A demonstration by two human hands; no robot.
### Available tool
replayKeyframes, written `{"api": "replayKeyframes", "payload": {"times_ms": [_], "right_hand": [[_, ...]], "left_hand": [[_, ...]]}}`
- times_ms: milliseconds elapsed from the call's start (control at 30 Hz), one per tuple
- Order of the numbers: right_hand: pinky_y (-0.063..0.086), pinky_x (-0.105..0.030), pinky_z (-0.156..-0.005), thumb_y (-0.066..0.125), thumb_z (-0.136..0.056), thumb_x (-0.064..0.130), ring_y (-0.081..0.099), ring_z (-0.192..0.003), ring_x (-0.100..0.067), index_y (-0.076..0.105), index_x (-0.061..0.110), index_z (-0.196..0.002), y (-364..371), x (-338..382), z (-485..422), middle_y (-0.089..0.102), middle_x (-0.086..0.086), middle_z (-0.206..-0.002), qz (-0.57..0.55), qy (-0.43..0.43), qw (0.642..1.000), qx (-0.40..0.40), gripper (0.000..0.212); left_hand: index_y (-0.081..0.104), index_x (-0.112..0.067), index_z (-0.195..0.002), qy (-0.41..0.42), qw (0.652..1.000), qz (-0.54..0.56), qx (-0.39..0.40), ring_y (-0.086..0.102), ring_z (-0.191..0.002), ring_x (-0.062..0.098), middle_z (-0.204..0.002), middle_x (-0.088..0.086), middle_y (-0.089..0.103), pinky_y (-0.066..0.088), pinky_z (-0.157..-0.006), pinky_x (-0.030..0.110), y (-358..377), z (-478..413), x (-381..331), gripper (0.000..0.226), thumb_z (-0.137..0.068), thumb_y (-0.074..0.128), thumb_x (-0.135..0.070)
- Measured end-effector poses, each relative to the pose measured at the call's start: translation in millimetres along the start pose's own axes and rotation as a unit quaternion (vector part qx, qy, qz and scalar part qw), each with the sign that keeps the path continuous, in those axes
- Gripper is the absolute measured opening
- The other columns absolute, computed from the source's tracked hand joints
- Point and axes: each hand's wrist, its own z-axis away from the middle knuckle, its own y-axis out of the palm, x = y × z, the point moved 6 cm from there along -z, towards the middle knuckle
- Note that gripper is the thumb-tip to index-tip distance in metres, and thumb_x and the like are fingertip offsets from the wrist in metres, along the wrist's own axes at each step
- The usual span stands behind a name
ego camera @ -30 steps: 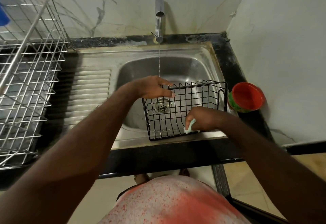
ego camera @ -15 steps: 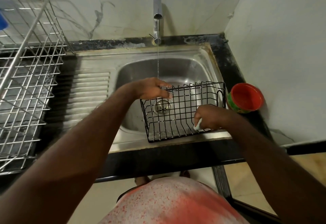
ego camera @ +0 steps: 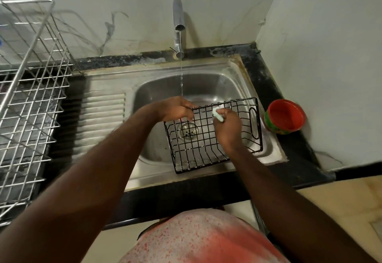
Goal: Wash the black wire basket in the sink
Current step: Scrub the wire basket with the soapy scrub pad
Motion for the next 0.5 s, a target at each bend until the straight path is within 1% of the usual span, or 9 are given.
{"api": "replayKeyframes", "payload": {"times_ms": [67, 100, 133, 200, 267, 300, 367, 433, 500], "right_hand": [[0.048, -0.011, -0.073, 0.065, -0.087, 0.002, 0.062, -0.094, -0.011, 0.068, 0.01, -0.111, 19.4, 11.5, 5.8, 0.065, -0.002, -0.112, 0.022, -0.022, 0.999, 0.034, 0.025], [0.047, -0.011, -0.071, 0.065, -0.087, 0.003, 0.061, -0.092, -0.011, 0.069, 0.011, -0.11, 30.1, 18.4, 11.1, 0.065, -0.002, -0.109, 0.038, -0.039, 0.997, 0.057, 0.025], [0.046, -0.011, -0.069, 0.065, -0.087, 0.003, 0.06, -0.089, -0.011, 0.07, 0.013, -0.109, 41.2, 23.1, 16.1, 0.063, -0.001, -0.107, 0.053, -0.061, 0.994, 0.08, 0.024], [0.049, -0.015, -0.072, 0.065, -0.087, 0.004, 0.061, -0.09, -0.013, 0.07, 0.014, -0.111, 61.9, 33.6, 29.1, 0.062, 0.0, -0.106, 0.091, -0.116, 0.98, 0.131, 0.026], [0.051, -0.026, -0.089, 0.06, -0.088, 0.001, 0.062, -0.104, -0.019, 0.069, 0.013, -0.116, 79.7, 42.0, 41.8, 0.064, -0.006, -0.117, 0.113, -0.171, 0.961, 0.186, 0.032], [0.047, -0.03, -0.096, 0.057, -0.087, -0.002, 0.059, -0.11, -0.023, 0.068, 0.01, -0.118, 85.9, 46.5, 46.9, 0.062, -0.009, -0.123, 0.116, -0.197, 0.95, 0.212, 0.035], [0.04, -0.033, -0.104, 0.054, -0.087, -0.005, 0.054, -0.12, -0.029, 0.066, 0.004, -0.12, 93.7, 52.8, 53.9, 0.058, -0.015, -0.131, 0.138, -0.252, 0.927, 0.242, 0.036], [0.039, -0.037, -0.105, 0.052, -0.09, -0.001, 0.049, -0.124, -0.032, 0.062, 0.002, -0.125, 95.6, 57.8, 56.4, 0.054, -0.017, -0.135, 0.201, -0.299, 0.898, 0.253, 0.036], [0.043, -0.041, -0.101, 0.05, -0.094, 0.007, 0.049, -0.123, -0.033, 0.06, 0.004, -0.127, 95.1, 53.5, 51.6, 0.052, -0.018, -0.137, 0.283, -0.322, 0.868, 0.25, 0.035]], "left_hand": [[0.055, -0.014, -0.141, 0.011, 1.0, -0.004, 0.003, 0.056, -0.112, 0.013, -0.136, 0.005, 0.06, 0.038, -0.112, 0.047, -1.1, 0.3, -2.2, 0.044, -0.097, 0.055, -0.018], [0.059, -0.01, -0.137, 0.016, 1.0, -0.003, 0.005, 0.056, -0.101, 0.007, -0.125, 0.003, 0.063, 0.04, -0.108, 0.045, -1.3, -0.1, -2.9, 0.04, -0.098, 0.054, -0.018], [0.061, -0.007, -0.133, 0.019, 1.0, -0.003, 0.005, 0.054, -0.096, 0.006, -0.123, 0.003, 0.065, 0.041, -0.105, 0.043, -1.9, -1.6, -2.3, 0.037, -0.098, 0.053, -0.017], [0.064, -0.003, -0.128, 0.019, 1.0, -0.004, 0.002, 0.054, -0.106, 0.01, -0.137, 0.004, 0.06, 0.042, -0.104, 0.039, -3.3, -4.9, -0.1, 0.036, -0.096, 0.055, -0.016], [0.065, -0.001, -0.126, 0.011, 1.0, 0.006, 0.0, 0.056, -0.113, 0.017, -0.144, 0.001, 0.055, 0.046, -0.103, 0.038, -4.5, -8.4, 4.2, 0.038, -0.091, 0.058, -0.012], [0.065, -0.001, -0.126, 0.006, 1.0, 0.013, 0.001, 0.058, -0.116, 0.021, -0.144, 0.0, 0.055, 0.047, -0.104, 0.04, -4.8, -9.9, 6.9, 0.039, -0.089, 0.058, -0.009], [0.066, 0.001, -0.123, 0.003, 1.0, 0.022, 0.004, 0.059, -0.118, 0.023, -0.144, -0.001, 0.055, 0.047, -0.106, 0.046, -5.2, -11.4, 9.8, 0.039, -0.086, 0.057, -0.007], [0.066, 0.0, -0.124, 0.005, 0.999, 0.03, 0.012, 0.058, -0.116, 0.021, -0.142, -0.003, 0.056, 0.047, -0.106, 0.047, -5.5, -12.9, 11.8, 0.039, -0.087, 0.056, -0.005], [0.066, -0.005, -0.126, 0.009, 0.999, 0.047, 0.023, 0.059, -0.106, 0.018, -0.124, -0.006, 0.06, 0.051, -0.096, 0.04, -5.1, -14.0, 12.8, 0.038, -0.09, 0.056, -0.003]]}}
